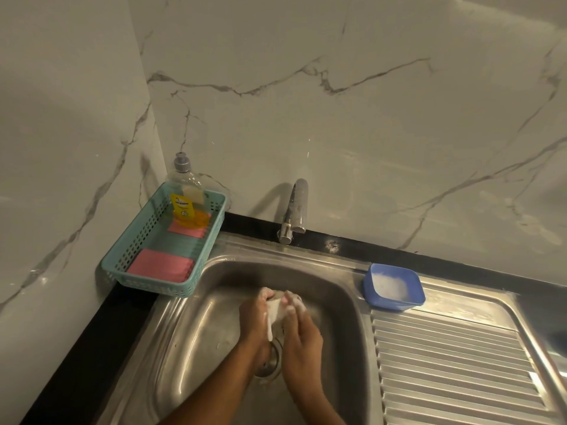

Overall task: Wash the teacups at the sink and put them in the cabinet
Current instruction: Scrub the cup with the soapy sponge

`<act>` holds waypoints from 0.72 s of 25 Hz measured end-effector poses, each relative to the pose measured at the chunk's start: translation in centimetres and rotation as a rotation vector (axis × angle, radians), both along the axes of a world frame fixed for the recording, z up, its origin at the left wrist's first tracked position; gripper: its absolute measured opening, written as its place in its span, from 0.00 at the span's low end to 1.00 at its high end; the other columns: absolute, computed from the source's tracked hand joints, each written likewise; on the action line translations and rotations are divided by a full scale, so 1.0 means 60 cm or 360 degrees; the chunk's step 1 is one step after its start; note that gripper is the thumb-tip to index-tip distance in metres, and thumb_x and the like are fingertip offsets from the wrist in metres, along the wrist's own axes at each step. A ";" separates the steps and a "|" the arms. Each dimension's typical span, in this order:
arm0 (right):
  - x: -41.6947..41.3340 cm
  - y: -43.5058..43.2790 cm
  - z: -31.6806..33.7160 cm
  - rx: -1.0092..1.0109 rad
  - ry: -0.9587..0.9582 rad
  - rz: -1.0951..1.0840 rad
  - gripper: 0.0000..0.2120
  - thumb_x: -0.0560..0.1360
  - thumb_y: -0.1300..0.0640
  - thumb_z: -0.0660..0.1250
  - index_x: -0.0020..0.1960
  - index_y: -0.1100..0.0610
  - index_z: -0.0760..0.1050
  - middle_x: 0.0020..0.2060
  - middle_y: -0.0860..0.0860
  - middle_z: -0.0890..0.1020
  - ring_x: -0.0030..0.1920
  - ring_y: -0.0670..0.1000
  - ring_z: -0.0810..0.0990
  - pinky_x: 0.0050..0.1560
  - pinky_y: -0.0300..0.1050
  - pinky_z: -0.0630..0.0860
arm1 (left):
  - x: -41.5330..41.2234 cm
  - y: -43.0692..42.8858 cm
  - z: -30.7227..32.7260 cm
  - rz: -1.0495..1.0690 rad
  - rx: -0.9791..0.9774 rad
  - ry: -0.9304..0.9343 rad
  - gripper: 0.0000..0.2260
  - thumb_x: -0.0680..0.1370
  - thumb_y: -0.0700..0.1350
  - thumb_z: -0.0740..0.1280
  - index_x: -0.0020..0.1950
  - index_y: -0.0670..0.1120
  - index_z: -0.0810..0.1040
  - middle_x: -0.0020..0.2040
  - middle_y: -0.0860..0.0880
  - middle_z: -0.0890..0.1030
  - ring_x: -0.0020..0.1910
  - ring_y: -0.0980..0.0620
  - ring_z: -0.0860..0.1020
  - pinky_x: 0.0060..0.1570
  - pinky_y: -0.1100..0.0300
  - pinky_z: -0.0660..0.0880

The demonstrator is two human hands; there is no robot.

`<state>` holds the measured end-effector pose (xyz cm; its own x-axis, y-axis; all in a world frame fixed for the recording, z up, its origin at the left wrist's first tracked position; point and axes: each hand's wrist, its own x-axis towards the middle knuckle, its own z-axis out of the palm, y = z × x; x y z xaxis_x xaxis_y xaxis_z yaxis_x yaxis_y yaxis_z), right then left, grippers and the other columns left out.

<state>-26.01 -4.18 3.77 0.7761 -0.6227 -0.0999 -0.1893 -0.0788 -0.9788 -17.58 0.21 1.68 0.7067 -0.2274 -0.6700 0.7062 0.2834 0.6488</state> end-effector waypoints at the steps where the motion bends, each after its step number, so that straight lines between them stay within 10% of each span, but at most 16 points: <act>1: -0.009 0.013 -0.010 -0.0161 -0.0004 0.0000 0.15 0.82 0.60 0.65 0.62 0.43 0.80 0.58 0.34 0.82 0.62 0.33 0.77 0.59 0.27 0.71 | 0.002 0.001 -0.005 0.0026 0.0028 -0.0007 0.08 0.73 0.43 0.69 0.41 0.40 0.85 0.42 0.38 0.84 0.41 0.41 0.82 0.46 0.48 0.78; 4: -0.006 0.022 -0.025 -0.0294 -0.0008 -0.0073 0.18 0.82 0.60 0.65 0.63 0.39 0.78 0.63 0.37 0.79 0.65 0.32 0.74 0.64 0.29 0.70 | 0.002 0.006 -0.014 -0.0005 -0.0102 0.0044 0.07 0.72 0.42 0.71 0.44 0.39 0.84 0.40 0.39 0.83 0.39 0.43 0.82 0.42 0.53 0.78; 8: 0.049 -0.033 -0.013 0.0472 0.0204 -0.0145 0.12 0.82 0.59 0.61 0.53 0.52 0.84 0.45 0.52 0.87 0.46 0.48 0.86 0.45 0.39 0.80 | -0.007 0.010 -0.024 -0.0215 -0.0262 0.0024 0.20 0.65 0.50 0.74 0.52 0.39 0.84 0.49 0.35 0.82 0.49 0.38 0.82 0.51 0.46 0.77; 12: 0.059 -0.050 -0.019 0.0047 0.0106 -0.0176 0.12 0.83 0.61 0.61 0.46 0.57 0.82 0.37 0.52 0.85 0.39 0.48 0.84 0.37 0.38 0.79 | 0.002 0.010 -0.011 -0.0429 -0.0010 -0.0024 0.23 0.72 0.60 0.73 0.57 0.44 0.85 0.55 0.39 0.85 0.56 0.37 0.82 0.59 0.43 0.77; 15: 0.052 -0.059 -0.045 -0.0597 0.0160 -0.0051 0.11 0.83 0.57 0.61 0.60 0.54 0.81 0.57 0.46 0.83 0.60 0.41 0.79 0.63 0.40 0.77 | -0.009 -0.004 -0.006 -0.0603 0.0130 0.0249 0.27 0.78 0.67 0.63 0.60 0.45 0.83 0.52 0.41 0.86 0.56 0.40 0.83 0.61 0.43 0.79; 18: 0.016 -0.028 -0.060 -0.0977 0.0161 0.0320 0.18 0.85 0.56 0.58 0.74 0.53 0.72 0.74 0.44 0.68 0.75 0.32 0.56 0.78 0.36 0.53 | -0.010 -0.012 -0.013 -0.0234 -0.0230 0.0339 0.28 0.83 0.61 0.57 0.67 0.40 0.79 0.50 0.39 0.86 0.52 0.42 0.83 0.54 0.50 0.78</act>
<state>-25.06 -5.83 0.15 0.8888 -0.4336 0.1488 -0.2014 -0.6610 -0.7228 -18.18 -0.53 0.89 0.5059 -0.4210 -0.7529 0.8626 0.2465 0.4418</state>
